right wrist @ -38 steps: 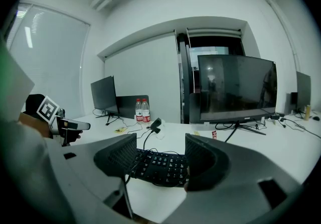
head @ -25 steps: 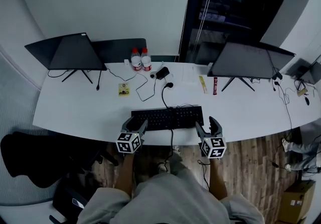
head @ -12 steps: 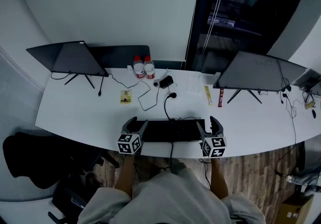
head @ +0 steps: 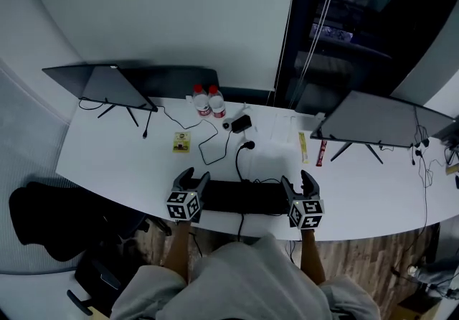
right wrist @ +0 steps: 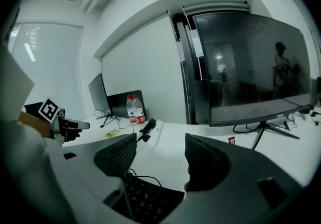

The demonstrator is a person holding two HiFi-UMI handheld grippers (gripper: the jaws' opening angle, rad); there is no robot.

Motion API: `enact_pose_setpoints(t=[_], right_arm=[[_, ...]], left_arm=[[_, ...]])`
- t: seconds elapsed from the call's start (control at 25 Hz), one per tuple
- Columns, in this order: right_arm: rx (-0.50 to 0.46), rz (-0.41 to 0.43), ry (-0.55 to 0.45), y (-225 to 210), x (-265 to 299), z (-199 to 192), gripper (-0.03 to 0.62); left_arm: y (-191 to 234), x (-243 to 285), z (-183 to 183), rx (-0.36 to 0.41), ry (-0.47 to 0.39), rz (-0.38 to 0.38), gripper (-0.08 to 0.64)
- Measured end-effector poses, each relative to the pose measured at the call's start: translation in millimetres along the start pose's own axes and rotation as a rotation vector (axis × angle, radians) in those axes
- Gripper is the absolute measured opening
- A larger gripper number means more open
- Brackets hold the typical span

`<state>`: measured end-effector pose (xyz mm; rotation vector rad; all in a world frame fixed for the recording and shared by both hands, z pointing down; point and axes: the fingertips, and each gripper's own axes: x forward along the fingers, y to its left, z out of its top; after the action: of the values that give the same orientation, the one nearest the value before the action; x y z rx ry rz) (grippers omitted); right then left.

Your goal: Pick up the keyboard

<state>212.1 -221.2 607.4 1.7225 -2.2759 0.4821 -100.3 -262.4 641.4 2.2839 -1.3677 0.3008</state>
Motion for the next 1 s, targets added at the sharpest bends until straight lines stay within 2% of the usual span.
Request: enact_pose_setpoints(t=[0.64, 1.0], right_arm=[[0.049, 0.037, 0.067, -23, 18, -21, 0.288], [0.055, 0.001, 0.102, -4, 26, -32, 0.288]], left_arm=[[-2, 16, -18, -0.032, 0.069, 0.029, 0.267], [34, -1, -42, -0.061, 0.114, 0.037, 0.296]])
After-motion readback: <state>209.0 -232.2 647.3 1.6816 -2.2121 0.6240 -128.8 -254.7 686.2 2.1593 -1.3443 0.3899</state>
